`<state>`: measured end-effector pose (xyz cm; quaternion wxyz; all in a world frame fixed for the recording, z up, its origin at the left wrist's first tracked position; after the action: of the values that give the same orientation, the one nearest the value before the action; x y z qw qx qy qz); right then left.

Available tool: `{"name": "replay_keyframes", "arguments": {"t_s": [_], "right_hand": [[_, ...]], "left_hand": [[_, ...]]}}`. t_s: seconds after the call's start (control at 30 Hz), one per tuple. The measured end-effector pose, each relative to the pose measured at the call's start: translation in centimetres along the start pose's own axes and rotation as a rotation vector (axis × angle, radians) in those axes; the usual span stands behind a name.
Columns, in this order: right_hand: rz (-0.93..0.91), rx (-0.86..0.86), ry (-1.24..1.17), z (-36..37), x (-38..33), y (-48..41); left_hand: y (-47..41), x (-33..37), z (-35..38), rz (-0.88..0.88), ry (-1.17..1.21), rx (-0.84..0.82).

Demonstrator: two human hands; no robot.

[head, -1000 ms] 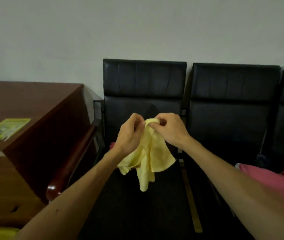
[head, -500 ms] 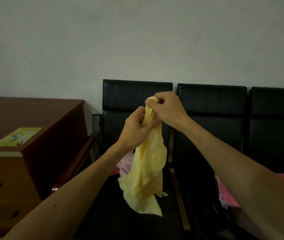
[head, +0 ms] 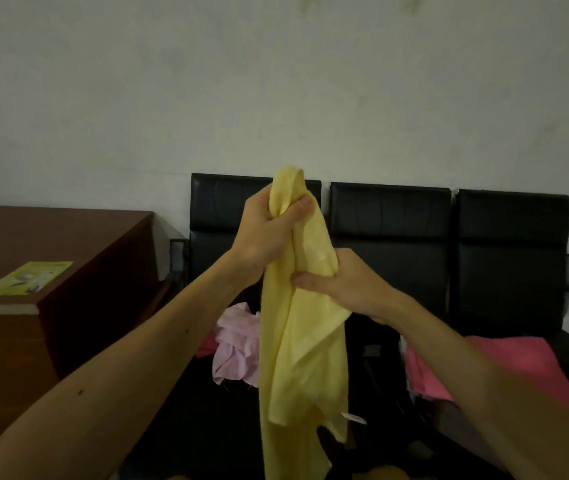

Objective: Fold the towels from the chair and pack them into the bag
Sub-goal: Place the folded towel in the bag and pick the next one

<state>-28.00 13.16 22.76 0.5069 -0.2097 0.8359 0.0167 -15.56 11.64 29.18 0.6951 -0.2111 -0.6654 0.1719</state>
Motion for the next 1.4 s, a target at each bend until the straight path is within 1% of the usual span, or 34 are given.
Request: {"name": "replay_keyframes", "arguments": {"t_s": [0.07, 0.13, 0.17, 0.23, 0.27, 0.33, 0.4, 0.5, 0.57, 0.63, 0.67, 0.7, 0.73, 0.83, 0.9, 0.93, 1.0, 1.07, 1.13, 1.23, 1.4], "right_hand": [[-0.064, 0.102, 0.045, -1.2, -0.8, 1.5], [-0.136, 0.236, 0.066, -3.0, -1.8, 3.2], [-0.159, 0.291, 0.036, -3.9, -2.2, 3.8], [-0.164, 0.347, -0.126, -5.4, -2.8, 5.1], [-0.142, 0.326, -0.233, -5.6, -2.9, 5.5], [-0.104, 0.197, -0.388, -5.0, -3.3, 6.1], [-0.093, 0.081, -0.389, -4.0, -3.6, 6.6], [-0.068, 0.004, -0.323, -2.7, -3.3, 6.9], [-0.049, -0.053, -0.258, -1.6, -2.8, 6.8], [-0.033, -0.106, -0.082, -0.1, -2.3, 6.3], [-0.022, -0.123, 0.029, 0.7, -2.1, 6.1], [-0.010, -0.138, 0.110, 1.6, -1.8, 5.8], [0.007, -0.142, 0.143, 2.2, -1.5, 5.6], [0.104, -0.096, 0.103, 2.8, 0.2, 5.0], [0.214, -0.052, 0.059, 2.5, 2.3, 5.0], [0.258, -0.058, 0.002, 2.6, 3.3, 5.1], [0.270, -0.128, -0.139, 3.5, 4.8, 5.3], [0.224, -0.228, -0.227, 4.9, 5.7, 5.7], [0.178, -0.274, -0.214, 6.0, 6.4, 6.0], [0.165, -0.228, -0.146, 7.2, 8.5, 6.3], [0.259, -0.140, -0.211, 8.8, 11.9, 6.9]], "left_hand": [[0.9, 0.8, -0.2, 0.000, 0.000, 0.018], [2.3, 1.0, -0.6, -0.053, 0.047, 0.028], [3.1, 0.8, -0.9, -0.093, 0.078, 0.023], [5.1, 0.0, -1.1, -0.174, 0.122, 0.006], [6.1, -0.6, -1.2, -0.219, 0.140, -0.004], [8.1, -2.0, -1.3, -0.314, 0.182, -0.028], [9.7, -3.3, -1.4, -0.350, 0.147, -0.070], [11.4, -4.7, -1.2, -0.368, 0.078, -0.148], [12.1, -4.9, -0.5, -0.332, 0.011, -0.259], [12.7, -4.5, 1.1, -0.265, -0.053, -0.430], [13.0, -4.2, 2.1, -0.245, -0.059, -0.492], [13.1, -4.1, 2.7, -0.234, -0.069, -0.516], [13.0, -4.1, 3.2, -0.214, -0.098, -0.510], [12.3, -4.9, 3.1, -0.155, -0.282, -0.428], [12.1, -5.6, 2.2, -0.161, -0.397, -0.403], [12.1, -6.0, 1.9, -0.177, -0.408, -0.398], [12.0, -6.6, 1.4, -0.193, -0.366, -0.359], [11.6, -6.7, 0.7, -0.147, -0.338, -0.255], [11.1, -6.8, -0.4, -0.108, -0.311, -0.127], [10.4, -7.0, -2.2, -0.112, -0.196, 0.020], [10.4, -7.8, -3.6, -0.125, -0.141, 0.040]]}}
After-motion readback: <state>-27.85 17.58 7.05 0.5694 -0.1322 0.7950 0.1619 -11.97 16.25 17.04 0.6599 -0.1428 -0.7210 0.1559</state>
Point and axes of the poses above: each hand's wrist, its own y-axis away from the middle knuckle, its own z-axis out of the palm, x = y × z, the point moved 9 cm from there along -y, towards the middle knuckle, and after that the axes turned 1 degree about -x, right-handed, at the moved point
